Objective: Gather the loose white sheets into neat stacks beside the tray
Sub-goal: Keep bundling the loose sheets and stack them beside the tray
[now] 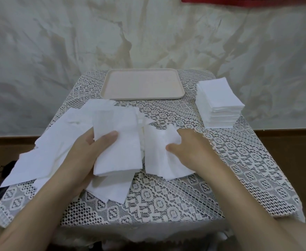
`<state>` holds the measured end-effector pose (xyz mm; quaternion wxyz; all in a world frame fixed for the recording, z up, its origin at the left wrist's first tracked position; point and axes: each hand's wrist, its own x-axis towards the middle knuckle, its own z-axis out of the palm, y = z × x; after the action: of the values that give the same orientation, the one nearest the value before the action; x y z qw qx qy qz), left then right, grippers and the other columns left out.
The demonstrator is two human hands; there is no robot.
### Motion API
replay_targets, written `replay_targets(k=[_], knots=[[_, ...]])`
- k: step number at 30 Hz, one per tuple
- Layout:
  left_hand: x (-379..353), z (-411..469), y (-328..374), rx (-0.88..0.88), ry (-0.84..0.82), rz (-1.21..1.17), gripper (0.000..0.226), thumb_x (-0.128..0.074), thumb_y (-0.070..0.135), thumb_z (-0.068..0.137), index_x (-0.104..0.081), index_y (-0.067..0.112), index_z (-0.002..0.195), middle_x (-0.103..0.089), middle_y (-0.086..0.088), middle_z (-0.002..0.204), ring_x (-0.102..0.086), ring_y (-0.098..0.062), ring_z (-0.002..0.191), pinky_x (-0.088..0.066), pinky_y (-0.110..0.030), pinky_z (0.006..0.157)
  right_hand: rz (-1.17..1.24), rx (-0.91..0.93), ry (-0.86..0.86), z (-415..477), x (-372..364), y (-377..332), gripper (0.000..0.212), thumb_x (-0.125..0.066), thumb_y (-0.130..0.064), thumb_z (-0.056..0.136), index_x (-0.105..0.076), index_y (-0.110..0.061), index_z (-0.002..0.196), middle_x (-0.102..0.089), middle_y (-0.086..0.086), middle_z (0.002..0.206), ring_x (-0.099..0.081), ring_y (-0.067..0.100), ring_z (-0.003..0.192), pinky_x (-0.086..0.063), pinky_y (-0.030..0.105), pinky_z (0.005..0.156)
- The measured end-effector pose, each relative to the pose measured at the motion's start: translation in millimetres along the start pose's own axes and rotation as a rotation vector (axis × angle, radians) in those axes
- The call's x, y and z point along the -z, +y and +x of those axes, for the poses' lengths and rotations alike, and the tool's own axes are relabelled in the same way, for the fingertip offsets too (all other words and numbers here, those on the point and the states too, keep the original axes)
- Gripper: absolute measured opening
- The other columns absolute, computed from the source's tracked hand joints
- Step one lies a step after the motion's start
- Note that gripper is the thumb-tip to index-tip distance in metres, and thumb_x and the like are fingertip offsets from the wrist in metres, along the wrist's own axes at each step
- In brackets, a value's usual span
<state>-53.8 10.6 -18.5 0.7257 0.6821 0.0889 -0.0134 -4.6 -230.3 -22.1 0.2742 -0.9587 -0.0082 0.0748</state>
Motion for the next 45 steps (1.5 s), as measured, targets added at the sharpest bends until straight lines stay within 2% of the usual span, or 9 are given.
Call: replay_targets(k=[11, 16, 19, 22, 26, 29, 35, 39, 45], knots=[[-0.3, -1.8, 0.0, -0.023, -0.007, 0.01, 0.041, -0.068, 0.038, 0.084, -0.069, 0.022, 0.122, -0.081, -0.004, 0.109, -0.079, -0.022, 0.094, -0.058, -0.039, 0.076, 0.345, 0.064, 0.154, -0.3, 9.2, 8.1, 0.019, -0.06, -0.025, 0.095, -0.062, -0.023, 0.113, -0.069, -0.004, 0.104, -0.065, 0.023, 0.097, -0.054, 0.041, 0.086], [0.0, 0.1, -0.9, -0.037, -0.003, 0.005, 0.041, -0.067, 0.037, 0.086, -0.068, 0.023, 0.125, -0.081, -0.004, 0.111, -0.079, -0.023, 0.097, -0.057, -0.042, 0.079, 0.536, 0.007, 0.03, 4.3, 9.6, 11.0, 0.026, -0.071, -0.025, 0.093, -0.061, -0.022, 0.117, -0.067, -0.009, 0.107, -0.064, 0.012, 0.097, -0.047, 0.03, 0.073], [-0.9, 1.0, -1.1, -0.045, 0.021, -0.013, 0.039, -0.065, 0.038, 0.091, -0.067, 0.025, 0.127, -0.08, -0.004, 0.114, -0.078, -0.024, 0.101, -0.056, -0.043, 0.083, 0.565, -0.024, 0.008, 3.3, 11.6, 13.1, 0.015, -0.072, -0.021, 0.093, -0.071, -0.016, 0.107, -0.073, -0.002, 0.1, -0.07, 0.02, 0.093, -0.054, 0.034, 0.076], [-3.9, 0.0, -0.4, -0.05, 0.037, -0.033, 0.029, -0.056, 0.037, 0.102, -0.067, 0.025, 0.126, -0.08, -0.001, 0.112, -0.078, -0.02, 0.099, -0.056, -0.039, 0.078, 0.575, -0.007, 0.062, 0.3, 14.8, 14.0, 0.004, -0.07, -0.019, 0.094, -0.073, -0.017, 0.095, -0.075, 0.0, 0.095, -0.071, 0.024, 0.09, -0.056, 0.04, 0.083], [-8.0, -1.5, 0.4, -0.08, 0.065, -0.021, 0.025, -0.054, 0.035, 0.106, -0.068, 0.025, 0.124, -0.081, 0.001, 0.109, -0.078, -0.018, 0.096, -0.06, -0.028, 0.07, 0.87, 0.035, 0.135, -7.6, 27.1, 8.0, 0.004, -0.073, -0.014, 0.093, -0.075, -0.018, 0.091, -0.08, -0.001, 0.091, -0.076, 0.02, 0.086, -0.06, 0.041, 0.08], [-8.0, -2.7, 1.1, -0.116, 0.058, -0.006, 0.028, -0.059, 0.039, 0.102, -0.068, 0.024, 0.124, -0.079, -0.002, 0.114, -0.076, -0.025, 0.105, -0.059, -0.048, 0.09, 1.046, 0.113, 0.145, -15.6, 31.7, -4.9, 0.007, -0.075, -0.014, 0.091, -0.075, -0.013, 0.098, -0.08, 0.002, 0.096, -0.077, 0.024, 0.09, -0.062, 0.045, 0.082], [-9.0, 0.2, -5.7, -0.127, 0.012, -0.002, 0.033, -0.064, 0.047, 0.1, -0.068, 0.028, 0.127, -0.077, -0.003, 0.122, -0.073, -0.027, 0.115, -0.049, -0.062, 0.108, 0.812, 0.267, 0.105, -27.6, 9.5, -27.4, 0.009, -0.076, -0.026, 0.091, -0.069, -0.032, 0.09, -0.075, -0.022, 0.089, -0.072, -0.001, 0.073, -0.057, 0.018, 0.059], [-10.7, 1.7, -7.0, -0.135, -0.003, 0.027, 0.039, -0.059, 0.054, 0.096, -0.068, 0.028, 0.125, -0.077, 0.003, 0.117, -0.072, -0.019, 0.112, -0.049, -0.048, 0.099, 0.758, 0.253, 0.182, -27.3, -3.9, -35.5, 0.009, -0.074, -0.03, 0.091, -0.069, -0.033, 0.085, -0.075, -0.019, 0.087, -0.071, 0.002, 0.073, -0.059, 0.029, 0.063], [-5.9, 2.1, -9.1, -0.132, -0.033, 0.027, 0.046, -0.058, 0.054, 0.095, -0.063, 0.026, 0.132, -0.078, 0.004, 0.118, -0.072, -0.018, 0.113, -0.051, -0.049, 0.097, 0.813, 0.238, 0.159, -24.5, -11.0, -44.2, 0.003, -0.075, -0.025, 0.092, -0.072, -0.023, 0.092, -0.078, -0.008, 0.091, -0.074, 0.013, 0.082, -0.062, 0.048, 0.076]])
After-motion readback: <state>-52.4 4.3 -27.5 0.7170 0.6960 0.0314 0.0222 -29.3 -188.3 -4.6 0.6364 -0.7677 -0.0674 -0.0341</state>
